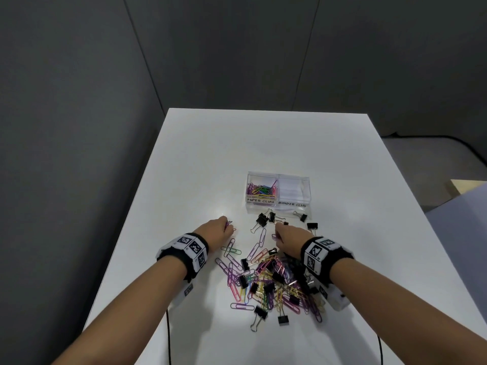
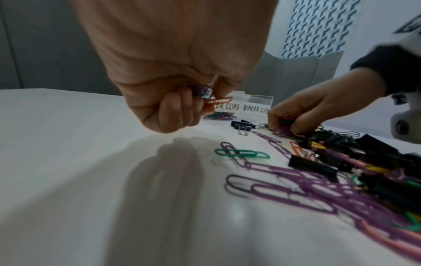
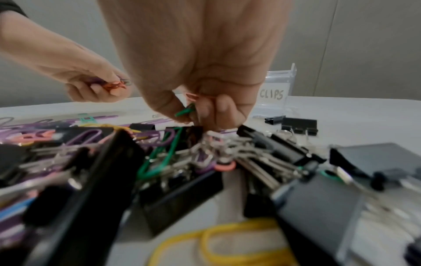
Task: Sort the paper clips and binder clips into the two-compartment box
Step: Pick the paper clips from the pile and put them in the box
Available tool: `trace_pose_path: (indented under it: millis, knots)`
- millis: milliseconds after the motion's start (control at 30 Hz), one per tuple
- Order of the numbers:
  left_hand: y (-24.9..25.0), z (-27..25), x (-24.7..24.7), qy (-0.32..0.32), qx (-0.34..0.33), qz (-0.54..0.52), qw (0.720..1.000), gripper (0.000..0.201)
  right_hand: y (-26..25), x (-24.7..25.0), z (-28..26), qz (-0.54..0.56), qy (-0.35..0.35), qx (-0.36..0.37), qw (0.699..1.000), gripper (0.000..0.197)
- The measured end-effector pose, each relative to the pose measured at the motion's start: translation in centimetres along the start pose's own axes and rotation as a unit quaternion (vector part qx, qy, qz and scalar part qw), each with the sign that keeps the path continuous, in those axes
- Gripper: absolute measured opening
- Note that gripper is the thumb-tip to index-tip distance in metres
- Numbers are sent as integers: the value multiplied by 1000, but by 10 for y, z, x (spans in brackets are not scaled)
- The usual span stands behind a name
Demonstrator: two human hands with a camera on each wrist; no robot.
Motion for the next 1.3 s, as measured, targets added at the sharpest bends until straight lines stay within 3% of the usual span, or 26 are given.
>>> trace_pose_path:
  millis: [133,367,433,500,600,700,833,1067,1300]
  knots:
    - [-6,-6,0,-13,-2,-4,1000,43,2,5,-3,80,23,-27,996,15]
    - [-9,-11,5,-3,-5,41,999,38,1,20,0,123,64,19,990,28]
    - [-9,-9,4,-7,0,57,998,37,2,22,0,137,78,27,987,20]
    - [-7,-9,1,-11,10,73,997,34,2,20,1,151,70,28,986,9]
    - [-1,-11,-3,-31,12,116,993,38,-7,14,2,169,26,19,985,25]
    - [6,-9,-10,-44,6,150,988,41,-22,6,4,105,-1,47,993,34]
    - [13,-5,-15,-42,-8,132,990,27,-32,-5,6,20,-25,84,996,28]
    - [16,-1,-14,-63,-31,132,989,26,-19,4,6,-70,-34,83,994,15]
    - [15,1,-12,-47,-71,152,985,24,-19,7,-1,-161,-39,86,983,26]
Point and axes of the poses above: each hand's wrist, its own z-axis towards the middle knuckle, its own x-axis out of the back of the hand, y = z × x, the point moved 1 cm from there along z, towards the middle knuckle, and after that the axes turned 10 degrees about z, right-handed, at the moved point
